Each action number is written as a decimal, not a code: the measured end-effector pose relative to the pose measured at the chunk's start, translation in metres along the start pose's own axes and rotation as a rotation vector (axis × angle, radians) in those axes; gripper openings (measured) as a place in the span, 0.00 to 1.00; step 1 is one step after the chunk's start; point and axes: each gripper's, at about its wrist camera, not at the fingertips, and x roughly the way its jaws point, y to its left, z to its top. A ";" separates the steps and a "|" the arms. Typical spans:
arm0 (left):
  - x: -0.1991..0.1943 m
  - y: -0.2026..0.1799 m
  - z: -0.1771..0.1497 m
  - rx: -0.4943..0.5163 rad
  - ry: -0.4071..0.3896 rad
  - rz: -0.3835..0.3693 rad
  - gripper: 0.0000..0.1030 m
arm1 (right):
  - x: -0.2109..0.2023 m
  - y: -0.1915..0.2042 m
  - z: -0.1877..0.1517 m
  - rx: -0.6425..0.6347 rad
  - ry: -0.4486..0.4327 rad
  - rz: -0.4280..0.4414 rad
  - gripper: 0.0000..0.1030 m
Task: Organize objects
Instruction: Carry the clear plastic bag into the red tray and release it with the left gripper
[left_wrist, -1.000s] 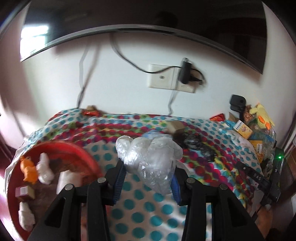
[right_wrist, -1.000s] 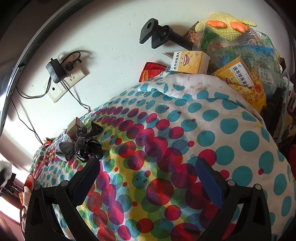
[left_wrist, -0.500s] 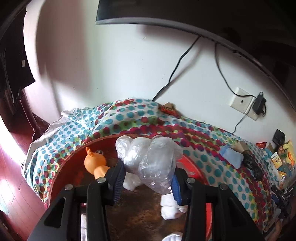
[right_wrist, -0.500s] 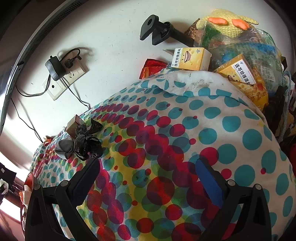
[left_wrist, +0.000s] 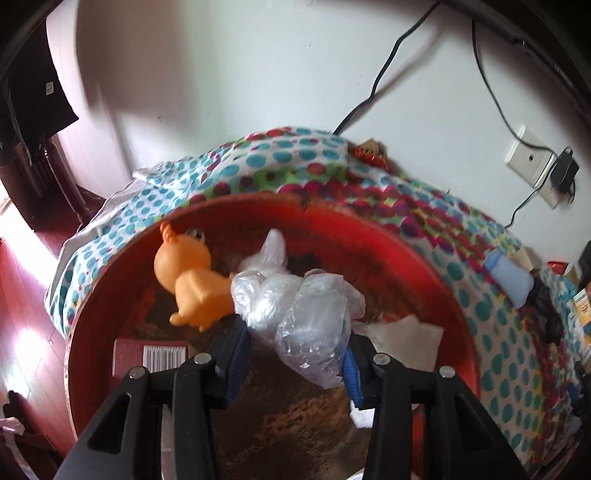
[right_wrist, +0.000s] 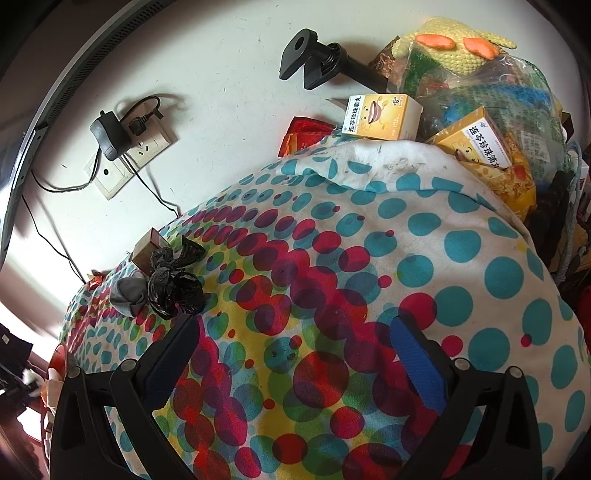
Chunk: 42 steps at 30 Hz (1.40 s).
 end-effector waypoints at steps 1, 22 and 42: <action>0.001 0.001 -0.004 0.000 0.005 0.009 0.42 | 0.000 0.000 0.000 0.000 -0.001 0.000 1.00; -0.050 0.029 -0.042 -0.008 -0.098 -0.061 0.73 | 0.000 0.000 0.001 0.001 0.003 -0.002 1.00; -0.125 0.031 -0.179 0.001 -0.308 -0.356 0.73 | 0.012 0.048 -0.002 -0.186 0.059 -0.149 1.00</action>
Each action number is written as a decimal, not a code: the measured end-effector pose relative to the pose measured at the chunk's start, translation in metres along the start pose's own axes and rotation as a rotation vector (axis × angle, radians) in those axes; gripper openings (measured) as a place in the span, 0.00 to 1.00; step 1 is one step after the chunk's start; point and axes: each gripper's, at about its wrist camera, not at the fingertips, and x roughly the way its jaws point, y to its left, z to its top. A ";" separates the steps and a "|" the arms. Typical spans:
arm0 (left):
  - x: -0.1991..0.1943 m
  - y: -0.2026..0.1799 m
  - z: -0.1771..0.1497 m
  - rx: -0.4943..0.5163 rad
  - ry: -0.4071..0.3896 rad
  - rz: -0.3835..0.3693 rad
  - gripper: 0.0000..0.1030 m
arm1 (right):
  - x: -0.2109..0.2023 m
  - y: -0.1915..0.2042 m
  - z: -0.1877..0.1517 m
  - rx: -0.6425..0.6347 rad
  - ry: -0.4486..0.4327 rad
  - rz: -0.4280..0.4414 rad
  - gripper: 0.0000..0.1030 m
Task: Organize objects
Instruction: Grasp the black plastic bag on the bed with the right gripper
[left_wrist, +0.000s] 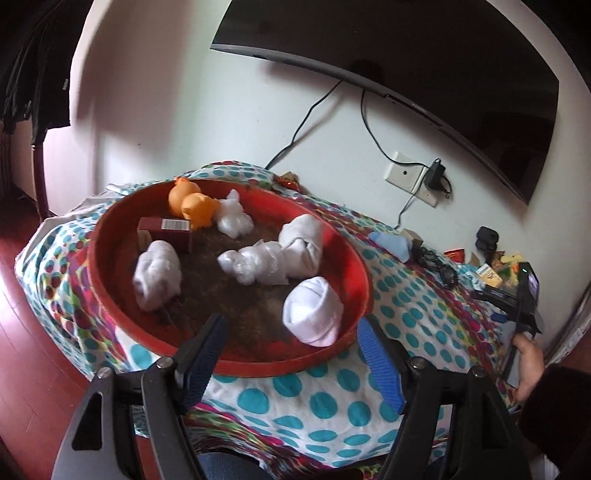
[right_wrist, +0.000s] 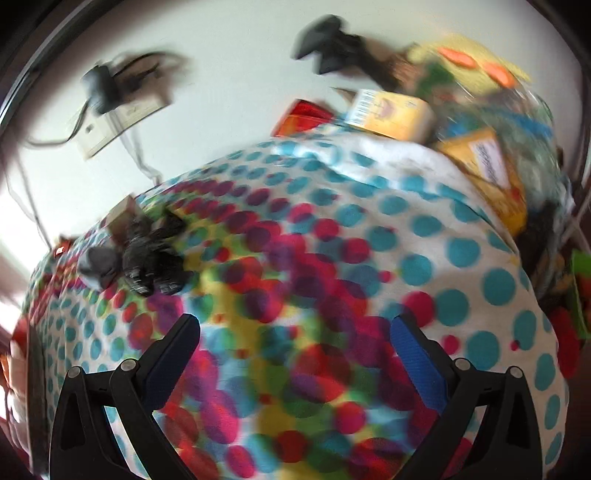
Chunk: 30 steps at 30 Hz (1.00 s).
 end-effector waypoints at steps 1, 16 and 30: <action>0.000 -0.001 0.000 0.008 -0.001 -0.001 0.73 | 0.000 0.010 0.003 -0.029 -0.003 -0.005 1.00; -0.003 -0.007 -0.004 0.030 -0.009 0.017 0.73 | 0.061 0.103 0.040 -0.144 0.113 0.015 0.42; -0.010 -0.005 -0.003 0.018 -0.039 0.060 0.73 | -0.005 0.135 0.018 -0.286 -0.021 0.083 0.33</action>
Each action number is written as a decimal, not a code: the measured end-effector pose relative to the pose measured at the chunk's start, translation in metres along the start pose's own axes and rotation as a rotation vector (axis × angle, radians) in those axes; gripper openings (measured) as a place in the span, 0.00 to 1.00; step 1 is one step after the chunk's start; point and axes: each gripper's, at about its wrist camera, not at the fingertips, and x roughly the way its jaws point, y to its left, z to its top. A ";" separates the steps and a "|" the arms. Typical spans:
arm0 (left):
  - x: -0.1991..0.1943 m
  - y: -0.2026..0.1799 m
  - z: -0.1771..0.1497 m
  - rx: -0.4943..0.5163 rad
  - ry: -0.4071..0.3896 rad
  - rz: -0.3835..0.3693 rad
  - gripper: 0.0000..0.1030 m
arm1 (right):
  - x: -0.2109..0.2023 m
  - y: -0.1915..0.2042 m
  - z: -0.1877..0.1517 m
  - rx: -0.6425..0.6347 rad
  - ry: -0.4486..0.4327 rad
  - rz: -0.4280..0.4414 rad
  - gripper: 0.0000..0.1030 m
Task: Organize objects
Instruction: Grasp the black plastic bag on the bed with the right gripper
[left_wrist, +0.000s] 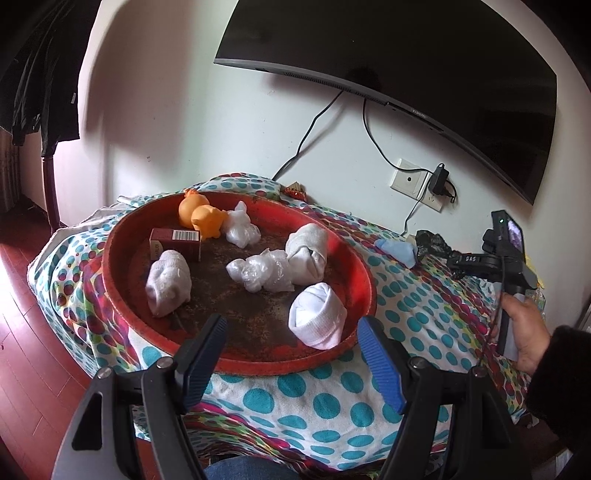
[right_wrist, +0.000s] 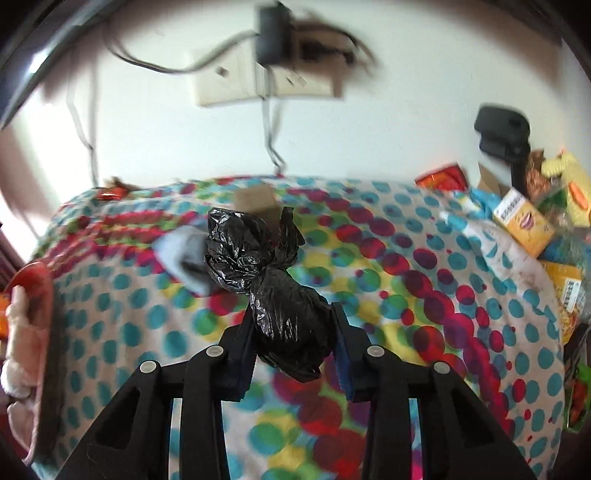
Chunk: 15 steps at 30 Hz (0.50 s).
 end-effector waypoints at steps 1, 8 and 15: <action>-0.001 -0.001 -0.001 0.003 0.000 0.004 0.73 | -0.008 0.005 -0.001 -0.005 -0.012 0.018 0.33; -0.018 -0.006 -0.012 0.025 -0.017 0.012 0.73 | -0.052 0.031 0.001 -0.005 -0.076 0.089 0.33; -0.022 0.004 -0.018 -0.009 0.006 0.038 0.73 | -0.085 0.064 0.003 -0.057 -0.132 -0.002 0.33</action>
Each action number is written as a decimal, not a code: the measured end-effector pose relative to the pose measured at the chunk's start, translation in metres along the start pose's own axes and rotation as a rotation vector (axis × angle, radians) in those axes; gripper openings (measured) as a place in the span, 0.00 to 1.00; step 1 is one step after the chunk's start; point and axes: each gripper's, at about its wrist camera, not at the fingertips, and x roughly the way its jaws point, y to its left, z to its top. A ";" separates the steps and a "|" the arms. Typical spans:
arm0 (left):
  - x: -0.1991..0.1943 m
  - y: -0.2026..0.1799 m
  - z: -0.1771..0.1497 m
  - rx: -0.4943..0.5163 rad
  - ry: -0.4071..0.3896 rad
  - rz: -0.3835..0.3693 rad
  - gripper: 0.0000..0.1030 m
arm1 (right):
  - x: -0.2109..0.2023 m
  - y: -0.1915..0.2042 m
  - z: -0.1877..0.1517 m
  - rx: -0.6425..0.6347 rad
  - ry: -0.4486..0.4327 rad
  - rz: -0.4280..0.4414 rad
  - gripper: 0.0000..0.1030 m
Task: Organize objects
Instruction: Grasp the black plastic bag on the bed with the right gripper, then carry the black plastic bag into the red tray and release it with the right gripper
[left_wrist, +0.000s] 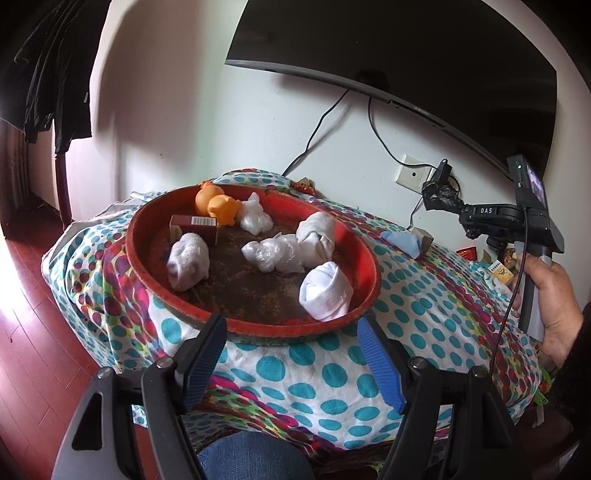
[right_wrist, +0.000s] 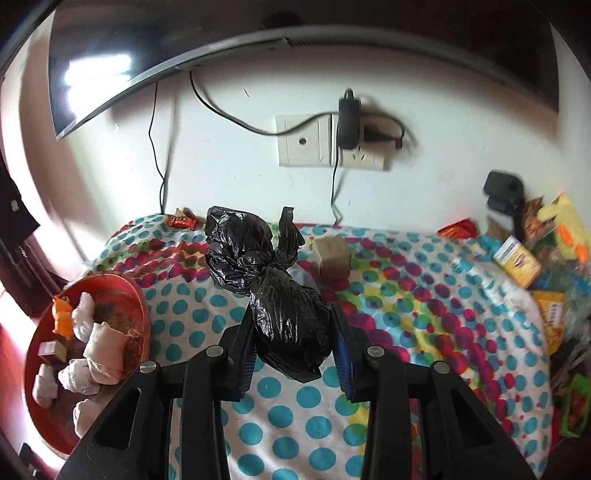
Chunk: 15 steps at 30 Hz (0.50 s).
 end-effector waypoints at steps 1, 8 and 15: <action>0.001 0.001 0.000 -0.005 0.004 0.000 0.73 | -0.003 0.005 -0.001 -0.010 -0.008 -0.019 0.33; 0.001 0.004 0.001 -0.010 -0.010 0.006 0.73 | -0.007 0.044 -0.006 -0.053 0.001 -0.019 0.33; 0.005 0.009 0.003 -0.034 -0.004 0.010 0.73 | -0.006 0.080 -0.010 -0.105 0.007 0.008 0.34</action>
